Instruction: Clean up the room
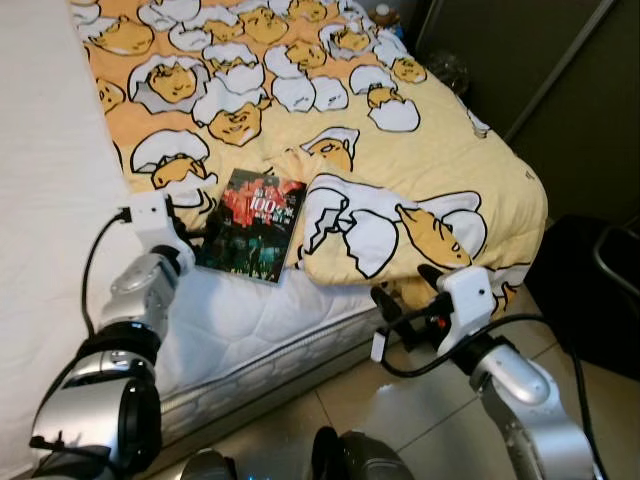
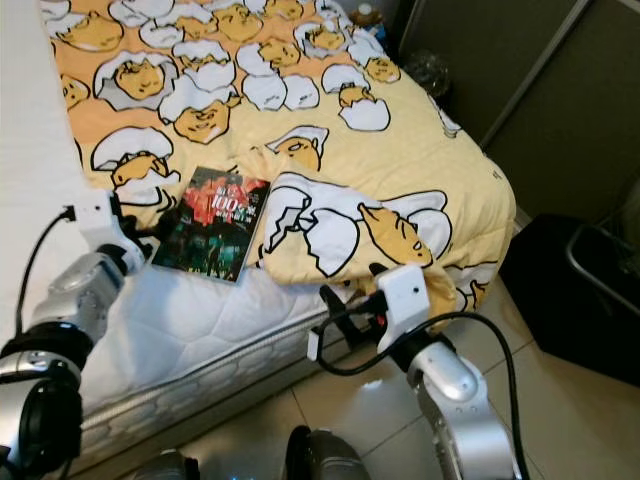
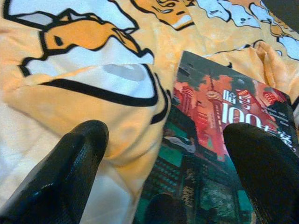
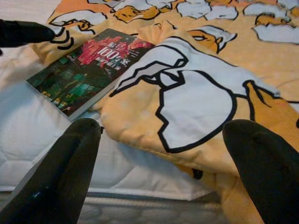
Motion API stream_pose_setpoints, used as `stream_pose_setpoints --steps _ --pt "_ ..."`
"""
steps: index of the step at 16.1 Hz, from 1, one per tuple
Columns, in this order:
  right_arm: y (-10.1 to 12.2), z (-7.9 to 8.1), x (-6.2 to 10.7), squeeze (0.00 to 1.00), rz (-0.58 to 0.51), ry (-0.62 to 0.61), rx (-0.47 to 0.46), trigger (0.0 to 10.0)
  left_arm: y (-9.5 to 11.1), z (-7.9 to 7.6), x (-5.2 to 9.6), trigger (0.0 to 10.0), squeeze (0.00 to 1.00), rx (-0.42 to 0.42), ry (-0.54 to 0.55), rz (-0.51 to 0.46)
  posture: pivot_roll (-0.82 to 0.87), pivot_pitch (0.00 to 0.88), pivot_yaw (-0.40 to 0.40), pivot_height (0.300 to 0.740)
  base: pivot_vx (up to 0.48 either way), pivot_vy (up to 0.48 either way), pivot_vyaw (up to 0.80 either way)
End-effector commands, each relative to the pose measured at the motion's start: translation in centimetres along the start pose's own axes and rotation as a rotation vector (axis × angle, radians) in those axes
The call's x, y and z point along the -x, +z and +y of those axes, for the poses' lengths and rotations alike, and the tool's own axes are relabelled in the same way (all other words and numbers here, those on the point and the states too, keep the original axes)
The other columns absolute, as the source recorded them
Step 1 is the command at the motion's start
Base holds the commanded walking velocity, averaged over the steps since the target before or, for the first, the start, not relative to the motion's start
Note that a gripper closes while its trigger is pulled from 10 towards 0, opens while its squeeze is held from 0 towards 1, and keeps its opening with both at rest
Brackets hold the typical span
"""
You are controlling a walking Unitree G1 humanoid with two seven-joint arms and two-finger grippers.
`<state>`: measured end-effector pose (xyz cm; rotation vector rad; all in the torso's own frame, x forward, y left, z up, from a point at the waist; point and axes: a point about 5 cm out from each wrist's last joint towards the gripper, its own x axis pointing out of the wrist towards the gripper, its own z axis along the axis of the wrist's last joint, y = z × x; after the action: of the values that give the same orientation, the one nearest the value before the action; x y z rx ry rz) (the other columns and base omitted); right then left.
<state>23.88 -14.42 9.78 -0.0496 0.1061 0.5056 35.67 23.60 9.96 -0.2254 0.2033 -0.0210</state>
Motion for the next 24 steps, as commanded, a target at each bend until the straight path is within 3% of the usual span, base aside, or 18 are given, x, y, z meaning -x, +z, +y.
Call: stream_pose_setpoints --steps 1,2,4,8,10,11,17,18,24 --pt "-0.8 -0.2 0.3 0.00 0.022 -0.009 0.027 10.0 -0.6 0.2 0.2 10.0 0.00 -0.016 -0.005 0.025 -0.11 0.143 -0.127 0.710 0.000 0.000 0.00" --pt "-2.9 -0.3 -0.3 0.00 0.046 -0.013 0.093 10.0 -1.5 2.2 1.2 10.0 0.00 -0.023 0.050 0.061 -0.10 0.140 -0.120 0.710 0.000 0.000 0.00" --pt "-3.8 -0.4 -1.4 0.00 0.047 -0.024 0.102 10.0 -2.0 3.3 1.9 10.0 0.00 -0.033 0.076 0.084 -0.09 0.146 -0.117 0.710 0.000 0.000 0.00" --pt "-3.3 0.0 -3.4 0.00 0.007 -0.031 0.072 10.0 -2.9 3.4 2.2 10.0 0.00 0.026 0.068 0.122 -0.07 0.155 -0.125 0.710 0.000 0.000 0.00" --pt "-2.9 0.0 -3.8 0.00 -0.032 -0.031 0.063 10.0 -3.4 2.8 2.1 10.0 0.00 0.196 0.023 0.139 -0.08 0.162 -0.127 0.710 0.000 0.000 0.00" --pt "-2.8 0.0 -4.0 0.00 -0.047 -0.034 0.059 10.0 -3.8 2.4 2.1 10.0 0.00 0.237 -0.004 0.155 -0.08 0.164 -0.128 0.710 0.000 0.000 0.00" --pt "-2.5 0.6 -4.2 0.00 -0.073 -0.023 0.043 10.0 -6.2 -0.5 1.8 10.0 0.00 0.323 -0.099 0.256 -0.09 0.170 -0.130 0.710 0.000 0.000 0.00" --pt "-2.4 0.8 -4.4 0.00 -0.080 -0.016 0.042 10.0 -6.9 -1.9 1.6 10.0 0.00 0.357 -0.126 0.284 -0.10 0.171 -0.132 0.710 0.000 0.000 0.00" --pt "-2.0 0.9 -4.4 0.00 -0.088 -0.011 0.041 10.0 -7.4 -4.0 1.2 10.0 0.00 0.524 -0.155 0.274 -0.11 0.169 -0.135 0.710 0.000 0.000 0.00"
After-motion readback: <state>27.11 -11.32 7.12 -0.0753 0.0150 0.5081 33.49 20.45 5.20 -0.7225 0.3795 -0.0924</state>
